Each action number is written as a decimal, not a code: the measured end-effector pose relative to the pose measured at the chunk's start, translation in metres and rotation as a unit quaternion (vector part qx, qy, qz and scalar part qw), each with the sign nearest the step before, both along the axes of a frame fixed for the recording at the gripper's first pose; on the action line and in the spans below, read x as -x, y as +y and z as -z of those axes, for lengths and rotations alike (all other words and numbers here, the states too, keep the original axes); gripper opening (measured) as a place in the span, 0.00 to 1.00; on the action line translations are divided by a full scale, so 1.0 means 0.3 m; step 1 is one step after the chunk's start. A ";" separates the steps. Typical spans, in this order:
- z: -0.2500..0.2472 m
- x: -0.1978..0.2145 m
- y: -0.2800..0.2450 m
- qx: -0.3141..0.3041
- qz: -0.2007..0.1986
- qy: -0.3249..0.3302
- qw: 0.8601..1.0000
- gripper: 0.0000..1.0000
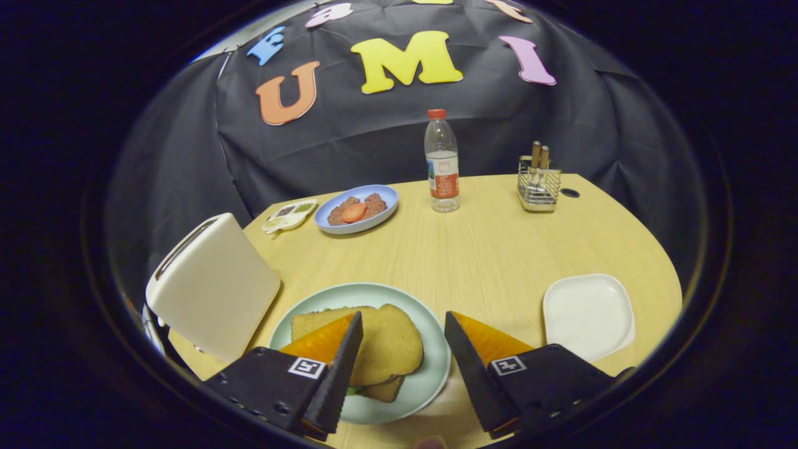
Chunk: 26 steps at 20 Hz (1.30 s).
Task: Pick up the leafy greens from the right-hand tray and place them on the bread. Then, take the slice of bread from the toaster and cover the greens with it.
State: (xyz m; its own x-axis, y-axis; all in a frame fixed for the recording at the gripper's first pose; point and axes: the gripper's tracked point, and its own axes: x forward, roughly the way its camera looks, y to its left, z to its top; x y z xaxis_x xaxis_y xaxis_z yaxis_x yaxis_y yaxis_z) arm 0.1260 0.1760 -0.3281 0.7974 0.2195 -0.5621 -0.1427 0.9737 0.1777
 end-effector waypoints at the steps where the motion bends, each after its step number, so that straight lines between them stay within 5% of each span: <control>1: -0.043 0.006 -0.014 0.005 -0.001 -0.015 1.000 0.89; 3: -0.159 0.012 -0.064 0.015 0.001 -0.056 0.998 0.99; 9: -0.559 0.075 -0.300 0.054 0.002 -0.174 0.983 0.96; 15: -0.894 0.181 -0.680 0.076 0.048 -0.245 0.965 0.96; 26: -1.074 0.417 -1.206 0.076 0.153 -0.279 0.945 0.96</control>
